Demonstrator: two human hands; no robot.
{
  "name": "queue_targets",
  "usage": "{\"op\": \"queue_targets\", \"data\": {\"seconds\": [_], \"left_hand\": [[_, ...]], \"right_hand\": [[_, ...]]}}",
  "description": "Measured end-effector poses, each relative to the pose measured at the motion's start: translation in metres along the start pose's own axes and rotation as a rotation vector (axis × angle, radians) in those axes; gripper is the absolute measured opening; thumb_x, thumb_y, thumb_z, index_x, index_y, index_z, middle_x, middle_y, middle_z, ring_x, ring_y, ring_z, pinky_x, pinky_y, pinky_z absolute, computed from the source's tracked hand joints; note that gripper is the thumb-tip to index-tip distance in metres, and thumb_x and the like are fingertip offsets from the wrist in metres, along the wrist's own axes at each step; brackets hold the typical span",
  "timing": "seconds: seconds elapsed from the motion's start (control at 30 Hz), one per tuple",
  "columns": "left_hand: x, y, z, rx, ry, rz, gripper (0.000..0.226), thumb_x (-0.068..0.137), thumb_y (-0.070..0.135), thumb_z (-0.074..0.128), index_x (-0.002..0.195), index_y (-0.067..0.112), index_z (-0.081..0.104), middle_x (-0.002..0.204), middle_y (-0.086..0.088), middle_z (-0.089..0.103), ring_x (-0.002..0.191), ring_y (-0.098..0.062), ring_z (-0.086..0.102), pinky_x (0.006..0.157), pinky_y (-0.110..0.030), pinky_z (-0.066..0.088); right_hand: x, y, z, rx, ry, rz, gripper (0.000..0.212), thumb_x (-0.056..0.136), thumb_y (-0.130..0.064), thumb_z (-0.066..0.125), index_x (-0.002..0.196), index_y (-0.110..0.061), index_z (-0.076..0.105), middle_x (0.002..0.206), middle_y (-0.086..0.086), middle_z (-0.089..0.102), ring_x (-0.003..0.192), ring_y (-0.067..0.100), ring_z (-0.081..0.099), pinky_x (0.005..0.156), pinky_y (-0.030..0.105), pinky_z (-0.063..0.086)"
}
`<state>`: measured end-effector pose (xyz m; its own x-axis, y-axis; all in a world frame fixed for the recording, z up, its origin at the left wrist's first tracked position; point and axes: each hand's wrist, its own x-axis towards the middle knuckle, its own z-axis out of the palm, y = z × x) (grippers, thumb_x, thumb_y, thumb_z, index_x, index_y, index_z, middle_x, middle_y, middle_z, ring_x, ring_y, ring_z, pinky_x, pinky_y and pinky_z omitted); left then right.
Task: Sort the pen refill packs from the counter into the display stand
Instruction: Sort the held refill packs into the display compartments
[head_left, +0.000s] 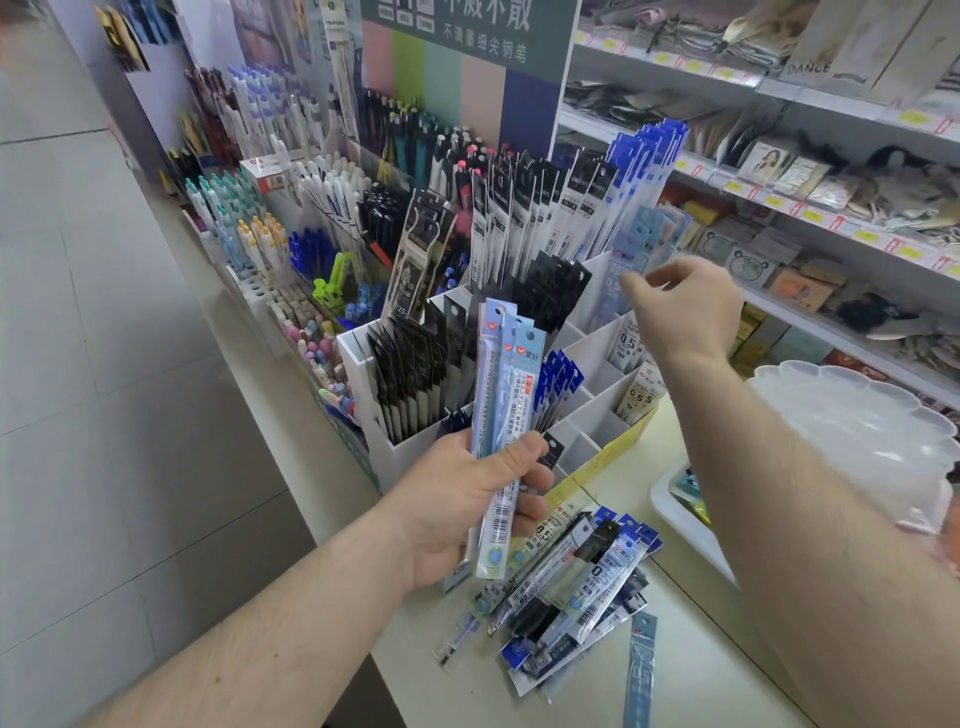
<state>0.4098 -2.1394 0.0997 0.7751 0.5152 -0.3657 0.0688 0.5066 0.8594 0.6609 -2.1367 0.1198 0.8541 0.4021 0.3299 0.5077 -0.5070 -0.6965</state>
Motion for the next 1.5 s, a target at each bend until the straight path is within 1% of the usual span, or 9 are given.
{"op": "queue_targets", "data": {"seconds": [0.17, 0.3, 0.4, 0.5, 0.77, 1.0, 1.23, 1.4, 1.5], "left_hand": [[0.0, -0.005, -0.003, 0.025, -0.027, -0.006, 0.042, 0.073, 0.034, 0.065, 0.105, 0.007, 0.058, 0.069, -0.003, 0.07, 0.056, -0.015, 0.065, 0.052, -0.024, 0.055], [0.001, -0.009, -0.005, 0.106, -0.023, 0.027, 0.038, 0.073, 0.032, 0.065, 0.1, 0.006, 0.061, 0.07, -0.005, 0.07, 0.059, -0.017, 0.066, 0.056, -0.026, 0.056], [0.0, -0.01, -0.005, 0.161, -0.038, 0.03, 0.029, 0.078, 0.026, 0.066, 0.098, 0.005, 0.063, 0.071, -0.003, 0.068, 0.059, -0.016, 0.064, 0.057, -0.026, 0.054], [-0.002, -0.012, -0.009, 0.15, -0.054, -0.009, 0.015, 0.093, 0.014, 0.063, 0.106, 0.006, 0.064, 0.083, -0.009, 0.069, 0.067, -0.019, 0.066, 0.063, -0.029, 0.057], [-0.006, -0.016, -0.017, 0.075, -0.066, -0.046, 0.043, 0.078, 0.017, 0.071, 0.118, 0.005, 0.065, 0.111, -0.02, 0.072, 0.101, -0.036, 0.07, 0.091, -0.048, 0.055], [-0.01, -0.018, -0.013, 0.063, -0.013, -0.011, 0.04, 0.075, 0.019, 0.068, 0.113, 0.008, 0.069, 0.106, -0.018, 0.074, 0.094, -0.032, 0.072, 0.081, -0.042, 0.059], [-0.011, -0.027, -0.009, 0.184, 0.116, 0.057, 0.016, 0.089, 0.005, 0.067, 0.103, 0.009, 0.072, 0.104, -0.023, 0.072, 0.087, -0.033, 0.069, 0.074, -0.038, 0.06], [-0.013, -0.028, -0.006, 0.079, 0.052, 0.044, 0.013, 0.089, 0.007, 0.062, 0.098, 0.005, 0.071, 0.081, -0.014, 0.072, 0.071, -0.023, 0.07, 0.06, -0.031, 0.058], [-0.013, -0.028, -0.009, 0.026, 0.007, 0.0, 0.028, 0.078, 0.016, 0.064, 0.103, 0.003, 0.07, 0.086, -0.015, 0.073, 0.073, -0.025, 0.071, 0.062, -0.031, 0.058]], "right_hand": [[-0.067, -0.008, -0.015, 0.41, -0.112, 0.055, 0.016, 0.085, -0.023, 0.072, 0.071, -0.019, 0.068, 0.061, -0.011, 0.06, 0.058, 0.006, 0.052, 0.062, 0.026, 0.045], [-0.125, -0.021, -0.033, 0.555, -0.509, 0.135, 0.028, 0.082, -0.033, 0.078, 0.078, -0.007, 0.067, 0.061, -0.004, 0.054, 0.05, 0.005, 0.045, 0.049, 0.016, 0.038], [-0.148, -0.02, -0.04, 0.652, -0.743, 0.162, 0.025, 0.087, -0.014, 0.074, 0.068, -0.004, 0.061, 0.052, -0.002, 0.054, 0.042, 0.011, 0.046, 0.045, 0.02, 0.041], [-0.154, -0.016, -0.043, 0.691, -0.712, 0.175, 0.023, 0.089, -0.007, 0.071, 0.068, -0.002, 0.064, 0.05, 0.0, 0.056, 0.041, 0.011, 0.047, 0.045, 0.02, 0.041], [-0.157, 0.002, -0.042, 0.905, -0.657, 0.32, 0.017, 0.092, -0.004, 0.064, 0.075, -0.006, 0.067, 0.05, -0.003, 0.046, 0.046, 0.012, 0.03, 0.047, 0.024, 0.027], [-0.165, 0.007, -0.042, 0.905, -0.719, 0.297, 0.01, 0.091, -0.002, 0.065, 0.093, -0.006, 0.074, 0.059, -0.002, 0.057, 0.048, 0.011, 0.033, 0.047, 0.022, 0.029], [-0.172, 0.002, -0.037, 0.774, -0.49, 0.368, 0.011, 0.086, -0.001, 0.068, 0.08, 0.007, 0.065, 0.065, 0.014, 0.049, 0.046, 0.02, 0.042, 0.041, 0.026, 0.03], [-0.172, -0.004, -0.048, 1.014, -0.733, 0.538, 0.024, 0.094, -0.017, 0.064, 0.104, 0.004, 0.065, 0.062, 0.009, 0.057, 0.045, 0.016, 0.056, 0.042, 0.023, 0.046], [-0.169, -0.002, -0.056, 0.989, -0.821, 0.514, 0.012, 0.095, -0.007, 0.059, 0.098, 0.001, 0.067, 0.062, 0.007, 0.057, 0.041, 0.013, 0.051, 0.039, 0.02, 0.04]]}}
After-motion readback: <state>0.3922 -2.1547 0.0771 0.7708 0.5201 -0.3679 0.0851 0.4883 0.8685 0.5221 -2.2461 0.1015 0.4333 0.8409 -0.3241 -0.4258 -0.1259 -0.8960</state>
